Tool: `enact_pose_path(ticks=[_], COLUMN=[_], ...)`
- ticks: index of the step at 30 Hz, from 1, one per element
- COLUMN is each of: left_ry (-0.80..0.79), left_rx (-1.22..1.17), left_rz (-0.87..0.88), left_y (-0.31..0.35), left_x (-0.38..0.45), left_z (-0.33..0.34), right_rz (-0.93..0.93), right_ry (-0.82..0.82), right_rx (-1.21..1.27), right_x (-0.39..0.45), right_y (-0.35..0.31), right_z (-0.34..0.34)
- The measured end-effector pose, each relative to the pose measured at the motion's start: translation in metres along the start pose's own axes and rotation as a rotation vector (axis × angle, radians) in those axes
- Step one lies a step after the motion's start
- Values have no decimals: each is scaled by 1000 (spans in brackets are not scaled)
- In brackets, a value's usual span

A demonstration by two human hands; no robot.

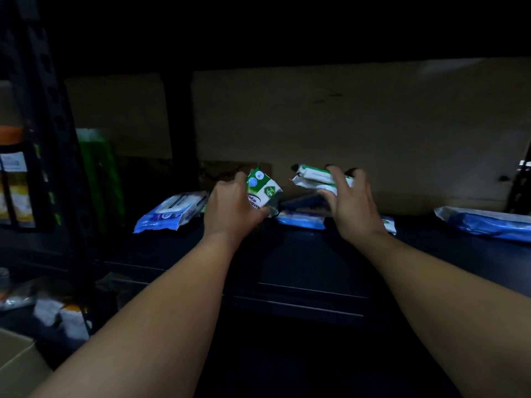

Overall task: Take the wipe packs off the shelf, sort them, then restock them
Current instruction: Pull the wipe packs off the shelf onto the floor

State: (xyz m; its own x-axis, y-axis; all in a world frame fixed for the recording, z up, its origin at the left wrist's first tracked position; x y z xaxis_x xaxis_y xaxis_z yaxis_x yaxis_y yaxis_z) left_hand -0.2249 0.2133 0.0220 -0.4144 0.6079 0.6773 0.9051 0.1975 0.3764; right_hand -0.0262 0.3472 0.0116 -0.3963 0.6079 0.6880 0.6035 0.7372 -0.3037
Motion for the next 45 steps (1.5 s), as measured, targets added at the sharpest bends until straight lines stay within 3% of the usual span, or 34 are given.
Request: enact_pose_path(ticks=[12, 22, 28, 32, 36, 39, 41, 45], left_ry=[203, 115, -153, -323, -442, -449, -460, -615], left_rx=[-18, -271, -283, -127, -32, 21, -65, -110], left_rz=[51, -39, -213, -371, -558, -646, -696, -753], left_y=[68, 26, -29, -69, -105, -124, -134, -139], left_x=[-60, -225, -332, -403, -463, -486, -492, -492], left_z=[-135, -123, -73, -41, -24, -21, -13, 4], right_rz=[-25, -1, 94, 163, 247, 312, 328, 355], right_ry=[169, 134, -76, -239, -515, -647, -704, -860], right_rx=[37, 153, 185, 119, 60, 67, 125, 220], right_x=[-66, -234, -339, -406, -460, -478, -478, -476], right_y=[-80, -115, -110, -105, -93, -88, -89, -87], right_z=[-128, -96, -27, 14, 52, 71, 81, 102])
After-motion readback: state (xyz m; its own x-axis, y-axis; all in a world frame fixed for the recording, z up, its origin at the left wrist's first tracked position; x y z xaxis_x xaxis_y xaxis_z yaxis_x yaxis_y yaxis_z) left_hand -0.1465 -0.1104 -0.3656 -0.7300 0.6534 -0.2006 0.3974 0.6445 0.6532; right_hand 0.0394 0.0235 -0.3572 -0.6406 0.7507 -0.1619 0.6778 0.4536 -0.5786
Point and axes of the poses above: each hand's wrist, its own x-axis towards the middle knuckle, its own z-axis out of the palm, y = z × x, the point moved 7 cm from there along x, towards the middle knuckle, and after that the axes turned 5 degrees about -y, right-handed, at the moved point
